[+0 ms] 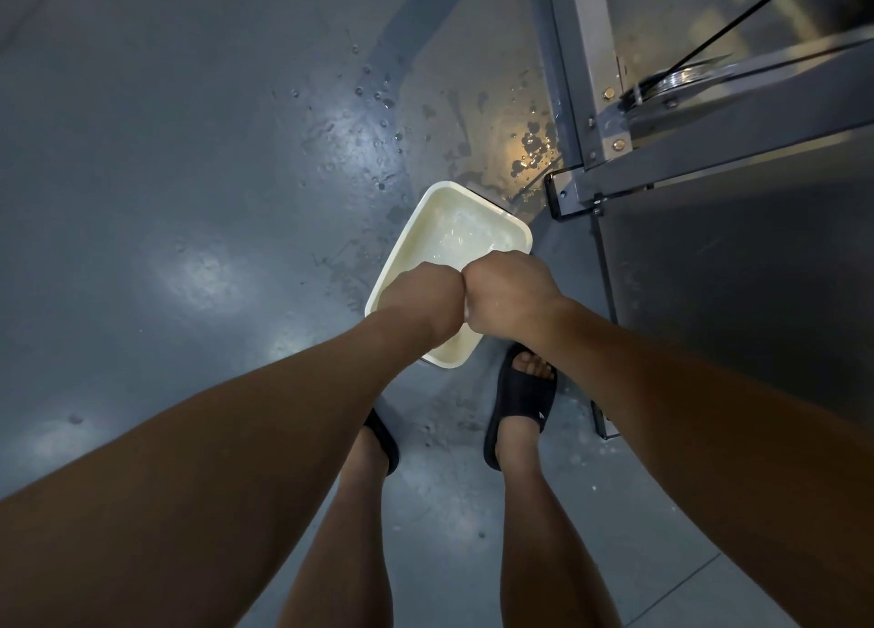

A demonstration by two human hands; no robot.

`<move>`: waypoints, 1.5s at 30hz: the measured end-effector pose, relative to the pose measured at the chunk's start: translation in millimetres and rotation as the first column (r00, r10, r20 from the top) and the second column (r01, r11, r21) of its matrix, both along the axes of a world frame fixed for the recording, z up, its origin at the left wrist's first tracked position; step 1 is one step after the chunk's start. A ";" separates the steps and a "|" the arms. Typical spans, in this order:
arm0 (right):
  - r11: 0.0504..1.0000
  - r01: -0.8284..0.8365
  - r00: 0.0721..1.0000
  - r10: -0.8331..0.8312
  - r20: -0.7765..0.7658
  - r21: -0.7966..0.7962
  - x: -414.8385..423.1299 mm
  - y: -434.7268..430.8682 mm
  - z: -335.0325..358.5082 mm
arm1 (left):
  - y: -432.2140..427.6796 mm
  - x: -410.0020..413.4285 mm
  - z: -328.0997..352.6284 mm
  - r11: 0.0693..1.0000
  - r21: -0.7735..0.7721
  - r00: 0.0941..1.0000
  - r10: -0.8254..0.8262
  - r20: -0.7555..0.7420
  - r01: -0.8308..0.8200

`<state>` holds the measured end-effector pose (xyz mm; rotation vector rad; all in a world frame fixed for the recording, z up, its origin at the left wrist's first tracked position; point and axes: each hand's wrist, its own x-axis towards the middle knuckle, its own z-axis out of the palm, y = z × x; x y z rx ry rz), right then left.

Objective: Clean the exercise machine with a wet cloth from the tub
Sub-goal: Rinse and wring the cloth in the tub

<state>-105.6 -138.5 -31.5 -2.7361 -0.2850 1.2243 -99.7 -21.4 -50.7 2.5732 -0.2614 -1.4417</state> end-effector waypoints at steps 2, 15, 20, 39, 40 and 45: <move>1.000 0.019 0.999 -0.019 -0.035 0.023 4.3 -0.8 -1.8 | -0.3 2.5 4.7 0.999 0.005 0.999 -0.033 0.033 0.033; 0.972 0.203 0.888 -0.130 -0.441 0.121 17.1 6.9 -24.9 | 12.1 1.9 2.8 0.963 0.095 0.926 -0.270 0.263 0.253; 0.947 0.207 0.973 -0.173 -0.155 0.245 -15.6 -0.8 -31.4 | 12.3 4.8 -2.1 0.985 0.134 0.992 -0.117 0.057 0.108; 0.976 -0.217 0.960 0.207 0.186 0.035 -0.2 -7.3 3.6 | 4.3 22.7 21.9 0.989 -0.025 0.872 0.114 -0.477 -0.143; 0.977 -0.210 0.969 0.204 0.141 0.029 3.2 -7.5 4.8 | 2.7 21.0 24.9 0.994 -0.021 0.909 0.088 -0.407 -0.106; 0.986 -0.152 0.988 0.148 0.053 0.068 13.3 -3.6 3.4 | 2.2 13.7 18.5 1.000 -0.009 0.993 0.015 -0.116 -0.016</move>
